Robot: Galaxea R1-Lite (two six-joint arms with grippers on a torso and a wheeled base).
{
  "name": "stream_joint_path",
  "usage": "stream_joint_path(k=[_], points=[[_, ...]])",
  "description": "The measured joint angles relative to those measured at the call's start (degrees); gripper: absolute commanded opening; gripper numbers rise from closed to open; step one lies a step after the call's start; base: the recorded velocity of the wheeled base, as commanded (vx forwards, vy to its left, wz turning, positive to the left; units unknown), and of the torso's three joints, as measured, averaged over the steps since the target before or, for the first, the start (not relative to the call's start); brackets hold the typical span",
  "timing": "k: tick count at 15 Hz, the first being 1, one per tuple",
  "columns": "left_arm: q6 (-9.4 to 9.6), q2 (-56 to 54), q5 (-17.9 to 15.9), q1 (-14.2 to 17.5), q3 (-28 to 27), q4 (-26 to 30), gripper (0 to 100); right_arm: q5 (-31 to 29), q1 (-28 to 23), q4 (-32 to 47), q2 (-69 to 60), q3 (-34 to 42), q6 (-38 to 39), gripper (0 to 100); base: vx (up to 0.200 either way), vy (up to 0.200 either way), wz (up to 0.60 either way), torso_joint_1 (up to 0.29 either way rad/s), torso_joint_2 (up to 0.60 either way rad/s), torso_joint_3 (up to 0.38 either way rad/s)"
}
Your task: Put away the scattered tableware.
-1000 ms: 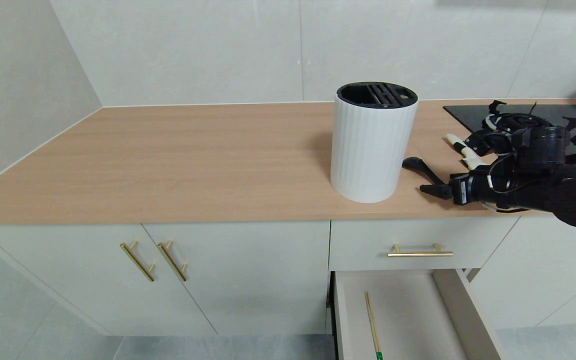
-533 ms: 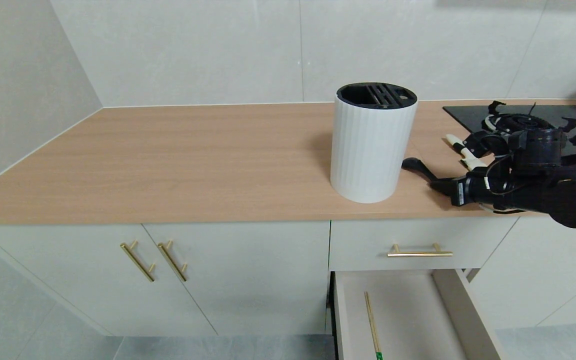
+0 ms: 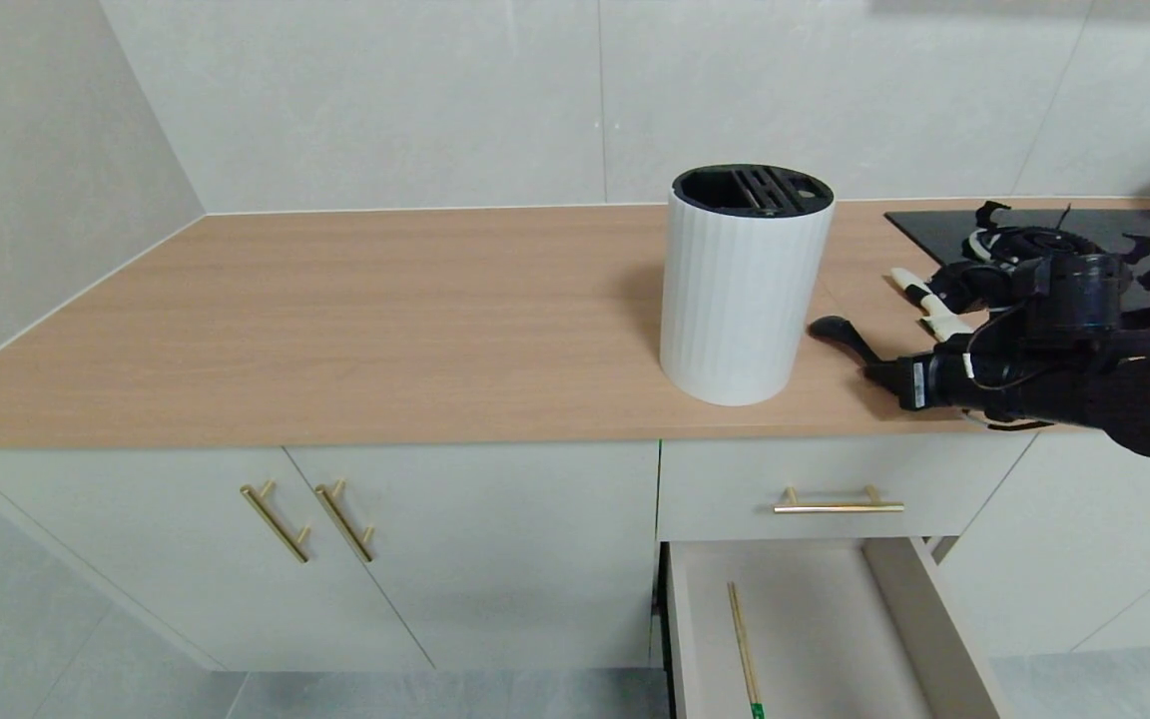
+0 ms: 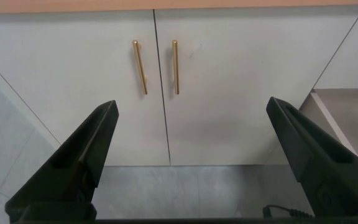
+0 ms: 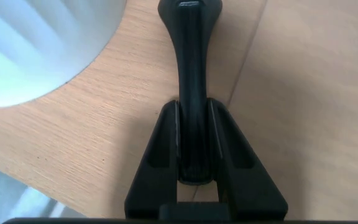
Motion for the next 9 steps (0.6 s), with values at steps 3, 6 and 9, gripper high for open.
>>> stream_joint_path(k=[3,6,9], points=[[0.00,0.0,0.0,0.0,0.0,0.0,100,-2.5,0.5,-0.1,-7.1,5.8,3.2,0,0.000,0.000,0.00,0.000,0.00,0.000],[0.00,0.0,0.0,0.0,0.0,0.0,100,-6.0,0.6,0.9,-15.7,13.6,3.9,0,0.000,0.000,0.00,0.000,0.00,0.000],[0.00,0.0,0.0,0.0,0.0,0.0,100,-6.9,0.7,0.9,-25.4,23.1,4.0,0,0.000,0.000,0.00,0.000,0.00,0.000]])
